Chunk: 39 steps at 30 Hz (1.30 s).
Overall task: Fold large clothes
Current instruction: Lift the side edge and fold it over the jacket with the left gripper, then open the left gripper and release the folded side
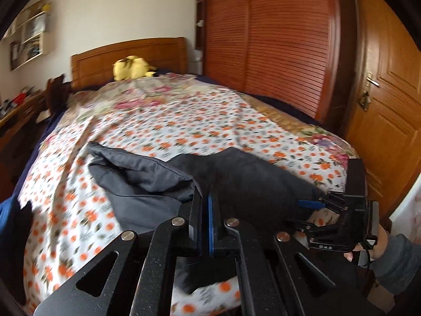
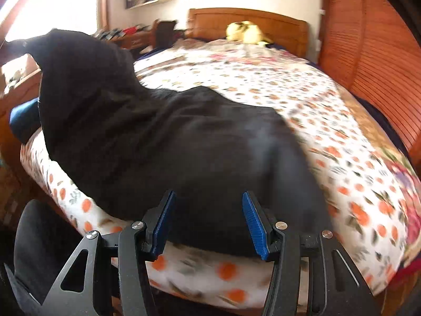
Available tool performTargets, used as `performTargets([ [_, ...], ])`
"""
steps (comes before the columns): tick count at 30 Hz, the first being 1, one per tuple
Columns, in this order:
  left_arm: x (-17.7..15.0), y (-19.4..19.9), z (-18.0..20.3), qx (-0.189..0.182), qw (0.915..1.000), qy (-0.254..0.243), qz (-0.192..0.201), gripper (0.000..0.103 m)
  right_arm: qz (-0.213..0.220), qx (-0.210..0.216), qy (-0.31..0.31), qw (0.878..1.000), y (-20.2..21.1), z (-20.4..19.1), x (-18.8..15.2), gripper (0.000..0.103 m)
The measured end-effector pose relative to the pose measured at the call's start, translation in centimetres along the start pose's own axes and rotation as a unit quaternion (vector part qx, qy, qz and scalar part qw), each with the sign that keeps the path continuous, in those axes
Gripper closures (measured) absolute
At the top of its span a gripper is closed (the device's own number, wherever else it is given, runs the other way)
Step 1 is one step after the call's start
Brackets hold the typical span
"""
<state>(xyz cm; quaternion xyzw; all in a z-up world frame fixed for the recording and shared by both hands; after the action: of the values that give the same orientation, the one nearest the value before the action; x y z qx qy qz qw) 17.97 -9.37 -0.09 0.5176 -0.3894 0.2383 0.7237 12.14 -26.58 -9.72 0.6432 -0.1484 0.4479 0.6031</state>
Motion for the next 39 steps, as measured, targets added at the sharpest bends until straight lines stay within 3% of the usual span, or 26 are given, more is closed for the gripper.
performTargets([
  [7, 3.5, -5.5, 8.0, -0.054, 0.9978, -0.035, -0.019, 0.1, -0.001, -0.032, -0.057, 0.998, 2.5, 7.7, -3.5, 0.049],
  [14, 2.8, -11.3, 17.6, -0.12, 0.9879, -0.068, -0.071, 0.1, -0.009, -0.072, -0.077, 0.994, 4.9, 11.9, -5.8, 0.049],
  [20, 0.5, -13.5, 18.5, -0.129, 0.987, -0.016, -0.094, 0.1, -0.008, -0.08, -0.077, 0.994, 7.3, 12.1, -6.5, 0.049],
  [24, -0.1, -12.5, 17.4, -0.11, 0.9899, -0.021, -0.087, 0.099, 0.001, -0.075, -0.075, 0.994, 8.6, 12.2, -6.5, 0.049],
  [26, 0.2, -11.4, 16.6, -0.104, 0.9916, -0.025, -0.074, 0.088, 0.008, -0.072, -0.074, 0.995, 8.9, 11.9, -6.1, 0.049],
  [27, 0.4, -10.8, 16.3, -0.105, 0.9918, -0.025, -0.068, 0.074, 0.011, -0.07, -0.073, 0.995, 8.5, 11.9, -5.8, 0.049],
  [31, 1.7, -7.9, 14.8, -0.101, 0.9939, -0.032, -0.03, 0.04, 0.026, -0.068, -0.063, 0.995, 8.7, 11.1, -4.0, 0.049],
  [32, 1.8, -7.5, 14.5, -0.101, 0.9941, -0.032, -0.024, 0.027, 0.03, -0.068, -0.062, 0.995, 8.7, 11.0, -3.6, 0.049],
  [33, 2.0, -6.9, 14.1, -0.102, 0.9942, -0.031, -0.017, 0.022, 0.034, -0.067, -0.061, 0.995, 8.8, 10.7, -3.0, 0.049],
  [39, 1.8, -3.2, 10.3, -0.089, 0.9957, -0.023, 0.013, 0.022, 0.046, -0.06, -0.04, 0.996, 8.2, 8.5, 0.3, 0.049],
])
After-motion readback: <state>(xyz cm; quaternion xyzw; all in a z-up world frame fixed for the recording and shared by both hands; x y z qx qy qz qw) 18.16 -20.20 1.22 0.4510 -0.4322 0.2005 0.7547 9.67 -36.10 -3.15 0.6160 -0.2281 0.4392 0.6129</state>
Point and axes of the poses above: each gripper's, at about its wrist camera, not at the fingertips, and y roughly against the way its jaws point, z to its right, x to its top, the point moved 6 cm from there along -y, roughly the way its jaws point, and after that the axes turned 8 degrees about y, right-handed, at the moved point
